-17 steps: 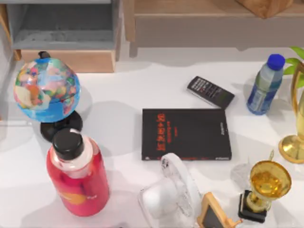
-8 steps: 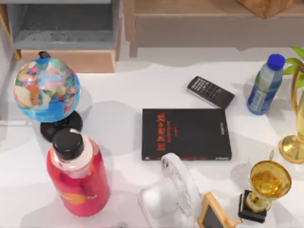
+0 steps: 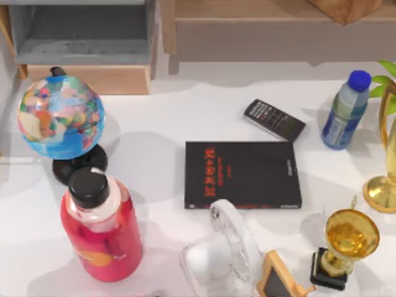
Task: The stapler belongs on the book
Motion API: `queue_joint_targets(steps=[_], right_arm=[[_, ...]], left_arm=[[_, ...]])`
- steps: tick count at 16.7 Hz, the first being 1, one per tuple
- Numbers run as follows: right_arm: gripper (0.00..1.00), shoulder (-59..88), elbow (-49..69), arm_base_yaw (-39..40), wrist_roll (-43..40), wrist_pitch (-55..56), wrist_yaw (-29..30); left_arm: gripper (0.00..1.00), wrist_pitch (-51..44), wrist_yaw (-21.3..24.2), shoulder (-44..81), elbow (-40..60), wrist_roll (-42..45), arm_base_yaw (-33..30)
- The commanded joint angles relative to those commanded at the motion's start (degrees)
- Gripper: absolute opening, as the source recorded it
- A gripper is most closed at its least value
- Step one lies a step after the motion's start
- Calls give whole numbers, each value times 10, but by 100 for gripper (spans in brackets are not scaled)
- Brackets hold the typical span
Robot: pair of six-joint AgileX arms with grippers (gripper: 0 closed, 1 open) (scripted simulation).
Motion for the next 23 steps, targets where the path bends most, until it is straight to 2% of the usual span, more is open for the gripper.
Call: queue_joint_targets(steps=[5, 9, 13, 17, 23], right_arm=[[100, 0, 0, 0, 0, 0, 0], [100, 0, 0, 0, 0, 0, 0], [100, 0, 0, 0, 0, 0, 0], [100, 0, 0, 0, 0, 0, 0], [100, 0, 0, 0, 0, 0, 0]], left_arm=[[0, -17, -13, -29, -4, -4, 2], [0, -37, -57, -113, -14, -20, -9], [0, -56, -106, -207, -23, -65, -54], [0, -73, -136, -269, -37, -158, -153], [0, -61, -133, -247, -62, -417, -396]])
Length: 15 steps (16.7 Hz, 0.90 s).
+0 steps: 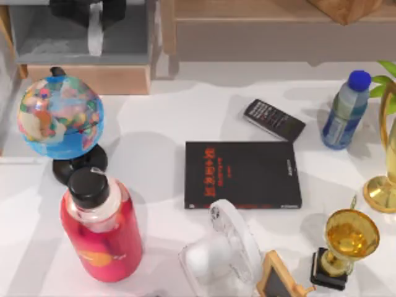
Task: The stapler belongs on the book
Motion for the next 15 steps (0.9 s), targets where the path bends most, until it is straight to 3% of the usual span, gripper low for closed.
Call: queue_joint_targets(steps=[4, 7, 15], right_arm=[[100, 0, 0, 0, 0, 0, 0], [100, 0, 0, 0, 0, 0, 0], [100, 0, 0, 0, 0, 0, 0]], left_arm=[[0, 19, 31, 71, -29, -173, -159], [0, 31, 57, 114, -45, -245, -231], [0, 36, 66, 126, -49, -263, -249]])
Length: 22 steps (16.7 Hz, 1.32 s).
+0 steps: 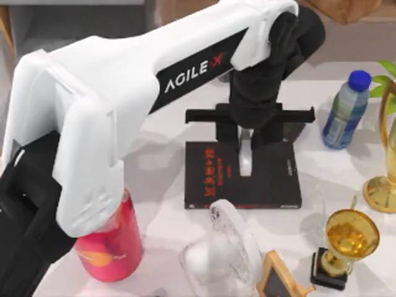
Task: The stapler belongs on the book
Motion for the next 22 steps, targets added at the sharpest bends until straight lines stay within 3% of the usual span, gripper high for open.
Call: queue_joint_targets(steps=[14, 22], right_arm=[[100, 0, 0, 0, 0, 0, 0], [100, 0, 0, 0, 0, 0, 0]], left_arm=[[0, 64, 1, 5, -59, 2, 1], [60, 64, 1, 5, -59, 2, 1]])
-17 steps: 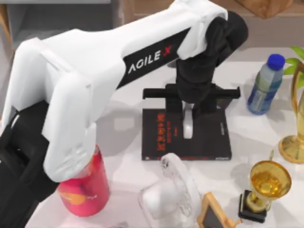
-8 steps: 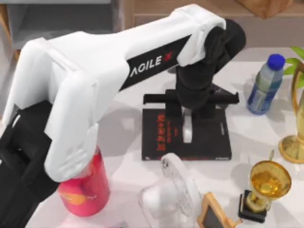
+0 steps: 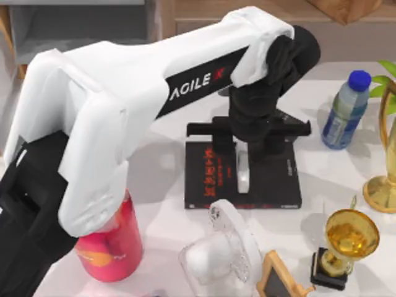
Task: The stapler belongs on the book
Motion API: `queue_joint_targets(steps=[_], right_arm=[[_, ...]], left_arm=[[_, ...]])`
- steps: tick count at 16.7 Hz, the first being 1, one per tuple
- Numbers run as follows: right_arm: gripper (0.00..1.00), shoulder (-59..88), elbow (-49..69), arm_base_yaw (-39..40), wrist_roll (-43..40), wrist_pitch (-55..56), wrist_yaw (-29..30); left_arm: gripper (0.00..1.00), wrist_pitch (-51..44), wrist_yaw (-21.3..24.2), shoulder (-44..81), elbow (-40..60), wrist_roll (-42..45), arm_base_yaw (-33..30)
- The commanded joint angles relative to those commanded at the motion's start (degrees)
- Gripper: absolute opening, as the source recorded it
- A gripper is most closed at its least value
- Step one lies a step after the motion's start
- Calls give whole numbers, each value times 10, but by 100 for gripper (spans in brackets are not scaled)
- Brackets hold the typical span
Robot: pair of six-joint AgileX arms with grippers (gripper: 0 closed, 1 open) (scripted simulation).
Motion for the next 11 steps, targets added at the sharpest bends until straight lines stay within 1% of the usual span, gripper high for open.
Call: queue_joint_targets(steps=[5, 6, 11], right_arm=[[100, 0, 0, 0, 0, 0, 0], [100, 0, 0, 0, 0, 0, 0], [100, 0, 0, 0, 0, 0, 0]], left_arm=[[98, 0, 0, 0, 0, 0, 0], [100, 0, 0, 0, 0, 0, 0], [100, 0, 0, 0, 0, 0, 0]])
